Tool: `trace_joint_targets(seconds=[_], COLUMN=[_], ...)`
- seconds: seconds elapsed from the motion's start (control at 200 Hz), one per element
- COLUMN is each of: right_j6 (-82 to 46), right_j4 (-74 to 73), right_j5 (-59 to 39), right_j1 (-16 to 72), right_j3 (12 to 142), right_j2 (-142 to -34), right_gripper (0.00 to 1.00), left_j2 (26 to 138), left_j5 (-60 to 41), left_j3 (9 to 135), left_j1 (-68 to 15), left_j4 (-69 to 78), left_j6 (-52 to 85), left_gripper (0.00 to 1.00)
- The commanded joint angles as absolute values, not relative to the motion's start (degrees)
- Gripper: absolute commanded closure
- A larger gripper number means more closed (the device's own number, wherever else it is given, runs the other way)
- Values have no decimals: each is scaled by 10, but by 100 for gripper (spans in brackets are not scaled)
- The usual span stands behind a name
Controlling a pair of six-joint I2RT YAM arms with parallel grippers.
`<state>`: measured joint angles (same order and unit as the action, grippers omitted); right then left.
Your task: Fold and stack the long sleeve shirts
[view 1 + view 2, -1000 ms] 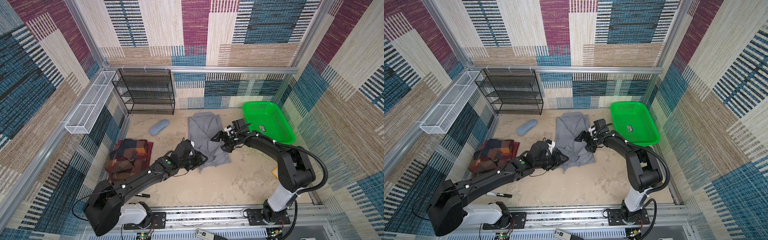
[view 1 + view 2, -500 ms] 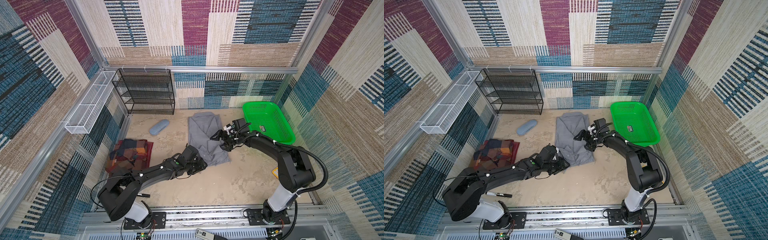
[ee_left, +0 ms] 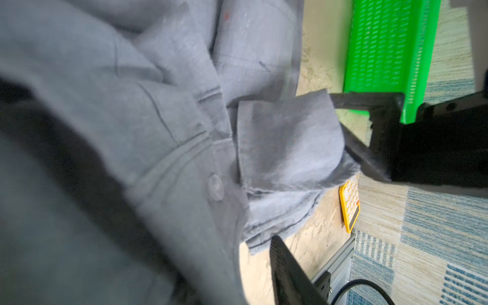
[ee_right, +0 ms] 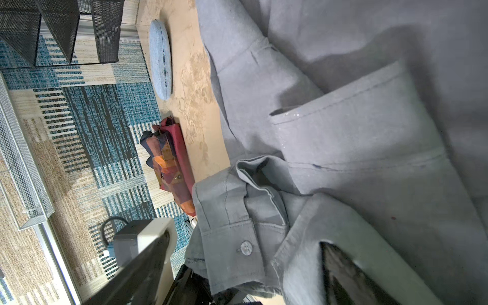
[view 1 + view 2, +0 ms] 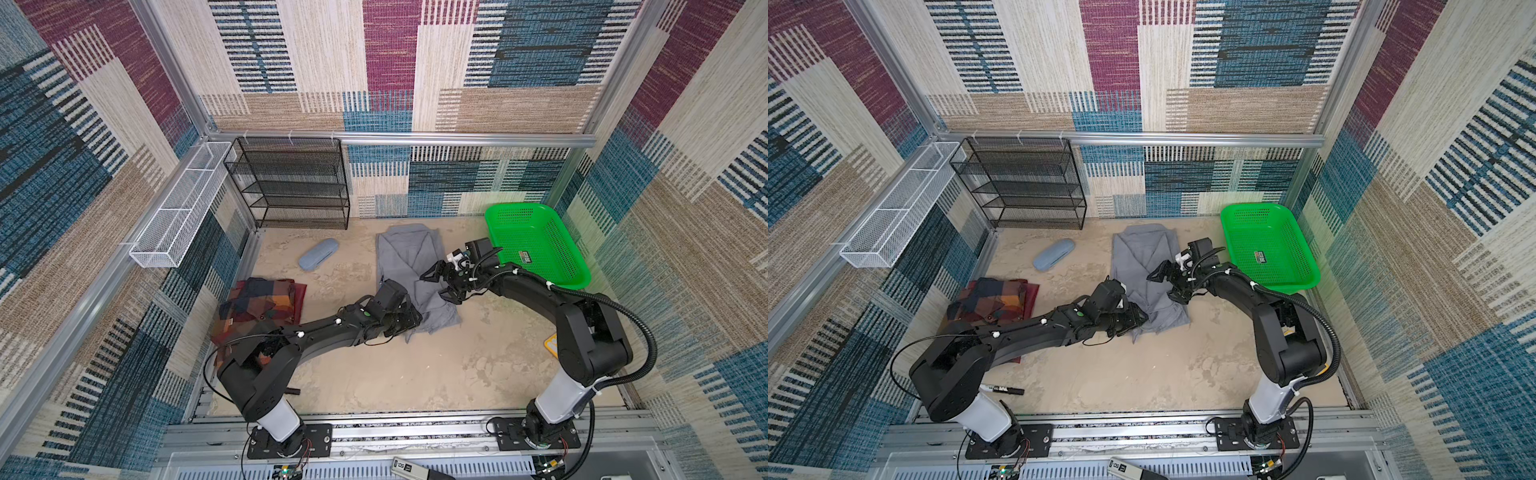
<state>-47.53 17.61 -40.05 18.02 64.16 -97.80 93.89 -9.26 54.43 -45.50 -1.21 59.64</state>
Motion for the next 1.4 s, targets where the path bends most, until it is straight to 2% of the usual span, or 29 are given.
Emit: trace_joint_targets(seconds=[0.0,0.331,0.616,1.397], right_j6=[-483,-476,-482,-523], right_j4=[155,163,169,194], right_j5=[-415,-412,-406,-310], right_j1=[181,181,181,149], right_j3=[639,641,655,746], right_j2=[-972,-975,-984,-1052], right_gripper=[10,10,9,9], left_j2=[950,950,997,1013], left_j5=[-84,-90,-132,-121], left_j3=[564,558,601,694], left_j1=[-451,-396,-358,-330], left_j4=[4,54,93,-29], left_j6=[585,646,710,696], left_gripper=[53,56,57,60])
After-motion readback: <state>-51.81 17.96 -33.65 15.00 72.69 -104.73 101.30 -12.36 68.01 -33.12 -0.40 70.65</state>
